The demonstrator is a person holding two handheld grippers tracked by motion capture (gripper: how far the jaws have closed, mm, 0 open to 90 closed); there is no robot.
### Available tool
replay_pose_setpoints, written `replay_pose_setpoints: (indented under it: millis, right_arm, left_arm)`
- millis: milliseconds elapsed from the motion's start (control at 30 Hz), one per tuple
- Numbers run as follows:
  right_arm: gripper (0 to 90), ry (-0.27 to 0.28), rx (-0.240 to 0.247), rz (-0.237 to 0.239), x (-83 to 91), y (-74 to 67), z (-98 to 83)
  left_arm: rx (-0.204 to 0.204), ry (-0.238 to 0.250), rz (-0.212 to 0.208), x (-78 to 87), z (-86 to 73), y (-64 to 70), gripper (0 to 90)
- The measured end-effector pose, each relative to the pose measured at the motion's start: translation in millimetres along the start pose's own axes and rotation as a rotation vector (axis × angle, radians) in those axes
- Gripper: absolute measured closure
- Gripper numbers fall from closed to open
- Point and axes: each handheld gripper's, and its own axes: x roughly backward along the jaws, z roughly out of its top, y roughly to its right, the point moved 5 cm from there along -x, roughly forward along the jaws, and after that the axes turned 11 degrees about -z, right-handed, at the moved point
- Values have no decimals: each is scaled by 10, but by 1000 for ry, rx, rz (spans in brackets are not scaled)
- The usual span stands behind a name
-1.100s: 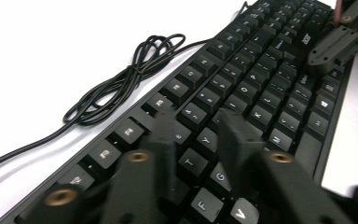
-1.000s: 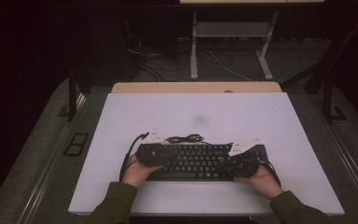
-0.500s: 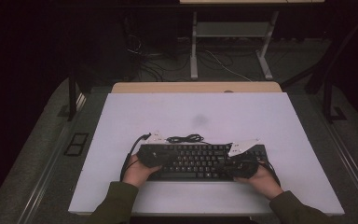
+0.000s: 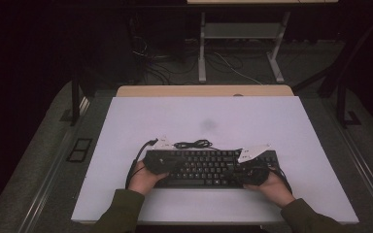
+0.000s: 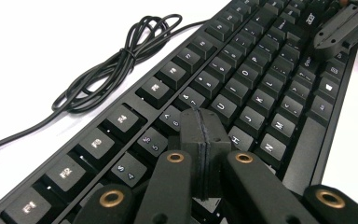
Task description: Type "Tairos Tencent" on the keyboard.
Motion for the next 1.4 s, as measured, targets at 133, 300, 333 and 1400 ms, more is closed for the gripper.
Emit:
replay_pose_setpoints:
  millis: [133,300,333,1400]
  right_arm:
    - [894,0,1,-1,0,-1,0]
    - [894,0,1,-1,0,0,1]
    - [894,0,1,-1,0,0,1]
    - [607,104,-94,41,80,48,138]
  left_arm:
    - [12,21,-7,22,4,3,879]
    - [13,32,-11,73,5,24,766]
    - [13,37,-12,78,3,28,766]
    - [5,111,15,372,-179,74,231]
